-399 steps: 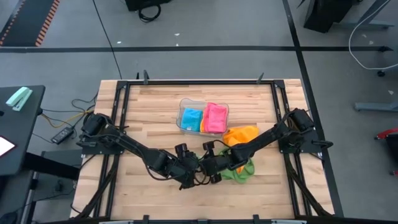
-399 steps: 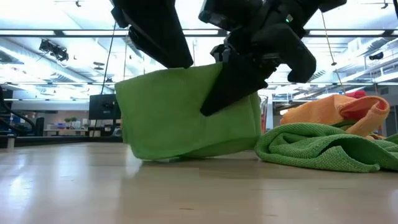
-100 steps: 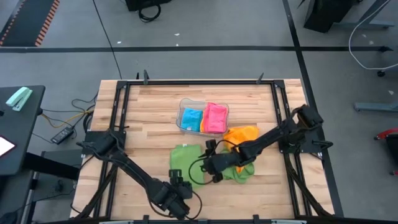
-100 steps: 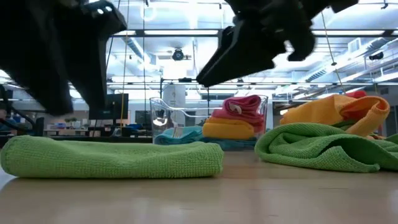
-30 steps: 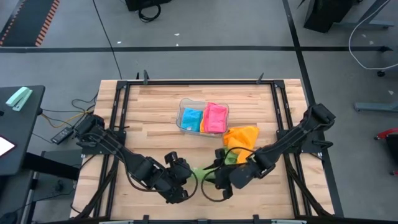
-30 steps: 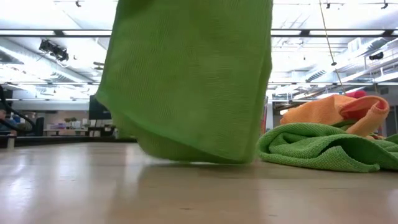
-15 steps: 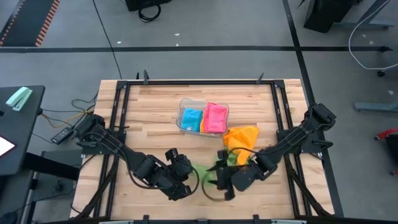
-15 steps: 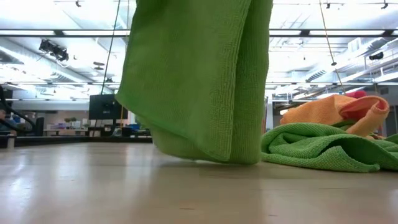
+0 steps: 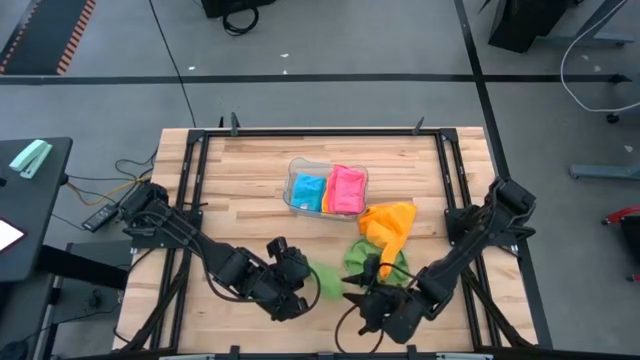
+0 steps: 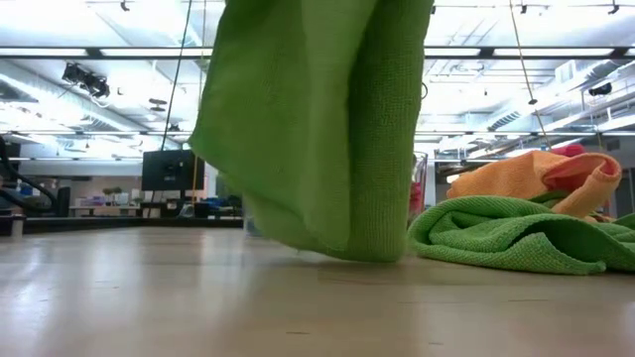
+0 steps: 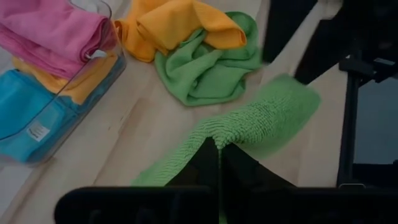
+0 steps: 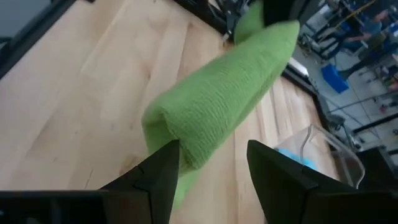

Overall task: Fold microfiber towels
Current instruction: Fold the top green microfiber cloth

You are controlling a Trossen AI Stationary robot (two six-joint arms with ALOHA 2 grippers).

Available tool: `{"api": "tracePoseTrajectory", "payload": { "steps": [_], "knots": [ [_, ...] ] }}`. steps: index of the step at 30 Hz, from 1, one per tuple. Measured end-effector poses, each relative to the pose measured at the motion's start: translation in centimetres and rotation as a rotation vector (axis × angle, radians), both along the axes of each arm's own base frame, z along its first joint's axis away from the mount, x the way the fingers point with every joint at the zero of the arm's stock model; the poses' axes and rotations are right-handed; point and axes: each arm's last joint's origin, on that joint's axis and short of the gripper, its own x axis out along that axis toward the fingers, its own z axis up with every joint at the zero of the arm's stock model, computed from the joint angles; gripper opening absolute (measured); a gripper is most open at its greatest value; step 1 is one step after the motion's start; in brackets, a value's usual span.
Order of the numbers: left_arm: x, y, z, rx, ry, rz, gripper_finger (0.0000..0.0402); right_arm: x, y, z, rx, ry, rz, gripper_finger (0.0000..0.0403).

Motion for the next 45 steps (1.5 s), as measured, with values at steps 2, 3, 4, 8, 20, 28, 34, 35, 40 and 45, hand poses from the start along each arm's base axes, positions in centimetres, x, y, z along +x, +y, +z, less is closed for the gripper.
{"api": "tracePoseTrajectory", "payload": {
  "steps": [2, 3, 4, 8, 20, 28, 34, 35, 40, 45],
  "knots": [
    [0.0, 0.0, 0.0, -0.002, -0.002, 0.000, 0.0009, 0.1, 0.1, -0.5, 0.012, 0.005, -0.010, 0.0198],
    [0.0, 0.0, 0.0, -0.002, -0.001, 0.001, 0.0013, 0.2, 0.1, -0.5, 0.022, 0.001, -0.019, 0.0198],
    [0.0, 0.0, 0.1, -0.005, -0.003, 0.003, 0.0017, 0.2, 0.1, -0.5, 0.038, -0.004, -0.028, 0.0198],
    [0.1, 0.3, 0.1, -0.002, -0.004, 0.006, 0.0013, -0.1, 0.5, -0.5, 0.079, -0.011, -0.032, 0.0198],
    [0.3, 0.6, 0.3, 0.003, -0.009, 0.006, 0.0016, -0.5, 0.8, -1.1, 0.019, -0.077, -0.125, 0.0198],
    [0.0, 0.8, 1.1, 0.014, -0.044, 0.007, 0.0021, 0.2, 0.8, -3.0, 0.017, -0.068, -0.170, 0.0198],
    [0.1, 0.9, 1.7, 0.015, -0.084, -0.005, 0.0010, 0.6, 0.5, -2.8, 0.031, -0.110, -0.211, 0.0198],
    [0.1, 0.9, 1.8, 0.019, -0.090, -0.010, 0.0008, 0.7, 0.4, -2.8, 0.032, -0.111, -0.213, 0.0198],
    [0.1, 0.9, 1.8, 0.022, -0.088, -0.012, 0.0020, 1.0, 0.4, -2.3, 0.053, -0.137, -0.215, 0.0198],
    [0.1, 1.0, 1.8, 0.037, -0.087, -0.003, 0.0017, 0.5, 0.6, -1.1, 0.102, -0.166, -0.197, 0.0198]
  ]
}}
